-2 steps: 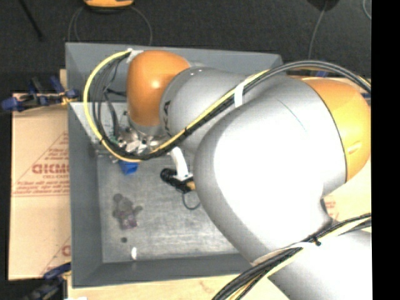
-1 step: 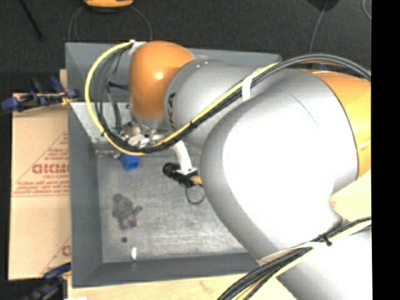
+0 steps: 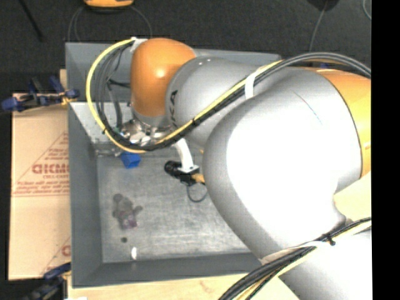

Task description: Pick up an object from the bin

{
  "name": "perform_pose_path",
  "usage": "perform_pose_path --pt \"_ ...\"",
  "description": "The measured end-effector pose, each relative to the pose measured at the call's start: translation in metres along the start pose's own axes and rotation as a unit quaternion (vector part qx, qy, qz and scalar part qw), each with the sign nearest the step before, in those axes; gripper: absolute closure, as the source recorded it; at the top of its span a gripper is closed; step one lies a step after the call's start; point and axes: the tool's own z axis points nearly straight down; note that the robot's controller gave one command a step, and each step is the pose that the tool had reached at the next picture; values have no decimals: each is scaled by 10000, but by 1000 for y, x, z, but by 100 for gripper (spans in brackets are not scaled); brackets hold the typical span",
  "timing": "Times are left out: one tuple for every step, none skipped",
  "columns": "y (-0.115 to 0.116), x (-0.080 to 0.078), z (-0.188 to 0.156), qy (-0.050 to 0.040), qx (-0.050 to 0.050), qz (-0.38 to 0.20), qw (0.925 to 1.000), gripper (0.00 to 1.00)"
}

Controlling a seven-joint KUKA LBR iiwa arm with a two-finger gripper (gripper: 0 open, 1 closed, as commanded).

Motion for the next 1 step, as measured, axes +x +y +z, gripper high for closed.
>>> perform_pose_path --pt "3 -3 -95 16 -15 -12 10000 100"
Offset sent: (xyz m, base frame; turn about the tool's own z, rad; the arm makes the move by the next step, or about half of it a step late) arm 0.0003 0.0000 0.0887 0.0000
